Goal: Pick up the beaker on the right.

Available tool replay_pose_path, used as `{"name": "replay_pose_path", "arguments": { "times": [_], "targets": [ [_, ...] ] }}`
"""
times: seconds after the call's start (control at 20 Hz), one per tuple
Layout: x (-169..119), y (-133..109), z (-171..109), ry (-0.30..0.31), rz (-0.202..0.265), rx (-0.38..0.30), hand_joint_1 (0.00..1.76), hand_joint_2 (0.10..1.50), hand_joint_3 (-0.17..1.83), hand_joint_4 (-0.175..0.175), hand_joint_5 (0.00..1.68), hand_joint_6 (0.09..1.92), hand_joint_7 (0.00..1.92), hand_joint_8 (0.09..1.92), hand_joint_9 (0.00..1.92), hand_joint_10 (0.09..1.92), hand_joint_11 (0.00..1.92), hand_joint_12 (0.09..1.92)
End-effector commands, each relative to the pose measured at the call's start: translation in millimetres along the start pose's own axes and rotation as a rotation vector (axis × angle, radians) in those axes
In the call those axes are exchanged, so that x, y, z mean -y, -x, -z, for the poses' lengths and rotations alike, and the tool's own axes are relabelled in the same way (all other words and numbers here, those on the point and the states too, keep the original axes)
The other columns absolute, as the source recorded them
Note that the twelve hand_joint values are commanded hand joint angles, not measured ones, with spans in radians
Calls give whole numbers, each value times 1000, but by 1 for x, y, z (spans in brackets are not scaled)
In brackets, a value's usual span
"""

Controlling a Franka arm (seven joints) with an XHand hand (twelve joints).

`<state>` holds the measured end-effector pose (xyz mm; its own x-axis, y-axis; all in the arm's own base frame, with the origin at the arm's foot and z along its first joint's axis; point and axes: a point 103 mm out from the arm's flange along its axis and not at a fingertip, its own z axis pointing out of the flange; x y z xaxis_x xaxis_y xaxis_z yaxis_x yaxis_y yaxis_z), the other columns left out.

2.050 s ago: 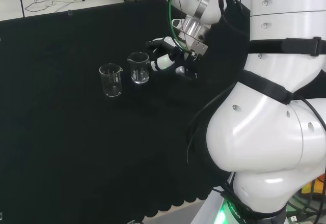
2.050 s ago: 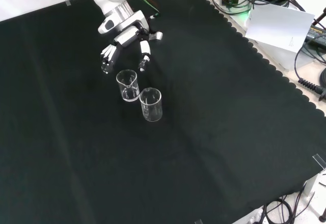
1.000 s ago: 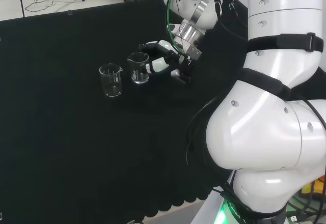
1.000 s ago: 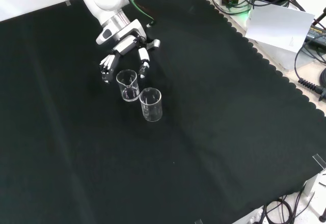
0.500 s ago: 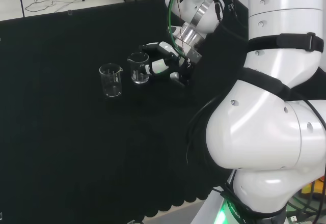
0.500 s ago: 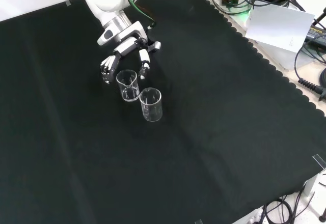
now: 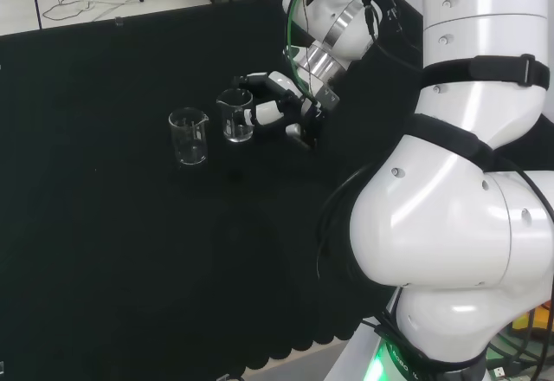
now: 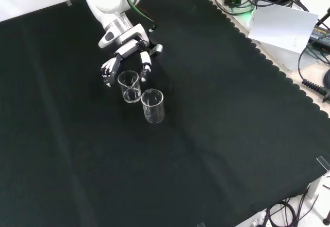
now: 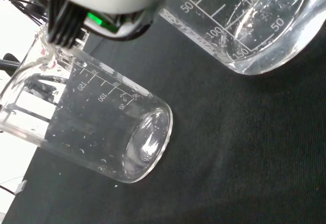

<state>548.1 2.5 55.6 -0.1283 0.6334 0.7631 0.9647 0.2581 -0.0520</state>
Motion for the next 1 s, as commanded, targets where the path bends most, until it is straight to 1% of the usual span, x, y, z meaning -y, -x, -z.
{"name": "replay_pose_path", "arguments": {
  "times": [0.05, 0.35, 0.75, 1.0],
  "targets": [
    [-2, 1, -1, 18, 7, -18, 936, 506, 652, -48, 545, 87, 327, 677, 443, 639, 22, 1400],
    [-5, 2, -3, 28, 13, -22, 980, 501, 649, -50, 541, 87, 341, 681, 460, 634, 32, 1397],
    [-7, 5, -7, 49, 6, -37, 1011, 499, 653, -51, 537, 87, 323, 673, 461, 626, 27, 1388],
    [-7, 5, -9, 59, 17, -55, 1016, 498, 657, -50, 530, 87, 306, 668, 413, 605, 13, 1382]
  ]
}}
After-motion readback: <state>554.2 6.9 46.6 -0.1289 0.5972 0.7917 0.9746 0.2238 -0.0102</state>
